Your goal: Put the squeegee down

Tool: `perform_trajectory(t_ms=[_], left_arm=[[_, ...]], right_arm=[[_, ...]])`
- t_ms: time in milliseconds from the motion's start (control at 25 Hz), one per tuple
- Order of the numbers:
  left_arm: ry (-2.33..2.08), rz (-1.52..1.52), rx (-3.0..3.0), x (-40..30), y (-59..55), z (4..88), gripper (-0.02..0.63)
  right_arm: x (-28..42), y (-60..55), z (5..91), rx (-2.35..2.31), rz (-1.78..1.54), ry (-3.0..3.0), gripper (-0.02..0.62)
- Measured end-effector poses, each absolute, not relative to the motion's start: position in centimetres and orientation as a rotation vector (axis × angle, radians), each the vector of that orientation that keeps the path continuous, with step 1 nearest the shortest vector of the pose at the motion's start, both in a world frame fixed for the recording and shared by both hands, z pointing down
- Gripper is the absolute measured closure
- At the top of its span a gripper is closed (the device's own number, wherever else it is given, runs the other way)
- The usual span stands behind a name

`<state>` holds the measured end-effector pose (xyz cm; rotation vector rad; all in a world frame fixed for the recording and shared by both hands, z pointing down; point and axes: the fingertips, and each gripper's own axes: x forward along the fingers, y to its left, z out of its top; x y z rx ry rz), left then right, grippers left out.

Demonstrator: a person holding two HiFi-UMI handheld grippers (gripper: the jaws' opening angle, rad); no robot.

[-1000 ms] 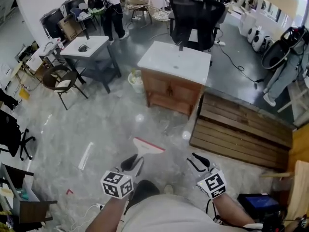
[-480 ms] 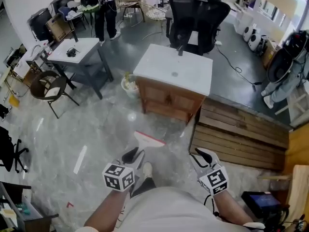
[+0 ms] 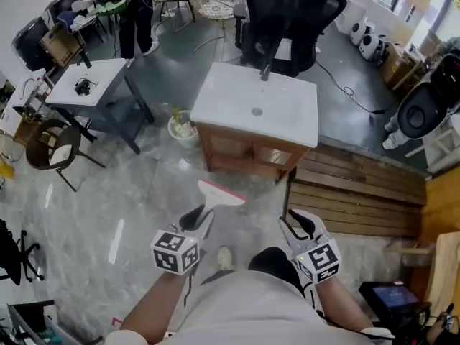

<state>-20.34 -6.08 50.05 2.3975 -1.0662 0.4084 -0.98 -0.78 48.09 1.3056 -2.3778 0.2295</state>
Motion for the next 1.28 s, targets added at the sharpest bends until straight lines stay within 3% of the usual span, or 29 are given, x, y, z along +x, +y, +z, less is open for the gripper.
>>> perform_trajectory(t_ms=[400,920,1280], left_arm=[[-1.129,0.430,2.341,-18.1,-17.6,51.5,0.502],[-1.357,0.464,2.266,-11.2,-35.8,50.6,0.502],[-1.423,0.508,2.195,-11.6,-47.2,54.2,0.502]], right_arm=[[2.6,-11.3,49.8,1.288,0.304,-2.379,0.494],[13.1,-27.4,49.3,1.169,0.274,-2.463,0.494],[15.2,-33.4,51.2,1.211,0.355,-2.431,0.494]])
